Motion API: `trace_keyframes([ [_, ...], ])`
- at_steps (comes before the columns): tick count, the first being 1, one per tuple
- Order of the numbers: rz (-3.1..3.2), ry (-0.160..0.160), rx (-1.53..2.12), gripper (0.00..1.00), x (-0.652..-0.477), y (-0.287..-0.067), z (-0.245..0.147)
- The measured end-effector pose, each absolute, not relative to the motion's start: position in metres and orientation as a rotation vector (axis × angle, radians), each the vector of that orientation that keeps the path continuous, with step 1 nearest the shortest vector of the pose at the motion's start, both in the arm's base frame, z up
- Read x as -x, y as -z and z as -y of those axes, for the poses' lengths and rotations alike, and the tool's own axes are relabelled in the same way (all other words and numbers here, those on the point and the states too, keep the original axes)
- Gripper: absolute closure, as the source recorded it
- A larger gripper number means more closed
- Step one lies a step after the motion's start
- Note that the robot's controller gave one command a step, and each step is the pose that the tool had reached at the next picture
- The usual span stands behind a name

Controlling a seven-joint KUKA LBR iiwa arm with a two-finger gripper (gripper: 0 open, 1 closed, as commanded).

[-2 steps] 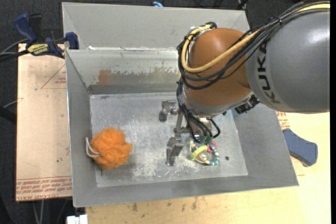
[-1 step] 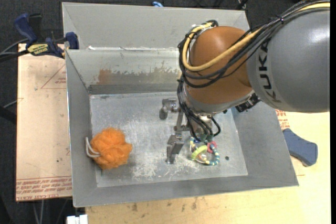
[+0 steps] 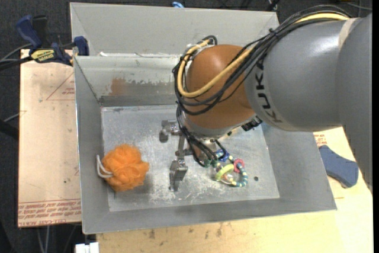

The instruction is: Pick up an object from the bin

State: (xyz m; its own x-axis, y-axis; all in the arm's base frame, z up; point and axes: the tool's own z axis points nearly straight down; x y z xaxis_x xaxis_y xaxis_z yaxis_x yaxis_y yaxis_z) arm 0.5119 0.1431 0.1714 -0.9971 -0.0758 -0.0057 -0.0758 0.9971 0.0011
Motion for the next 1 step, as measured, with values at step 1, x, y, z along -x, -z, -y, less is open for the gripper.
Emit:
trace_keyframes([
  [1, -3.121, -0.002, 0.357, 0.00, -0.4812, -0.1594, -0.2197],
])
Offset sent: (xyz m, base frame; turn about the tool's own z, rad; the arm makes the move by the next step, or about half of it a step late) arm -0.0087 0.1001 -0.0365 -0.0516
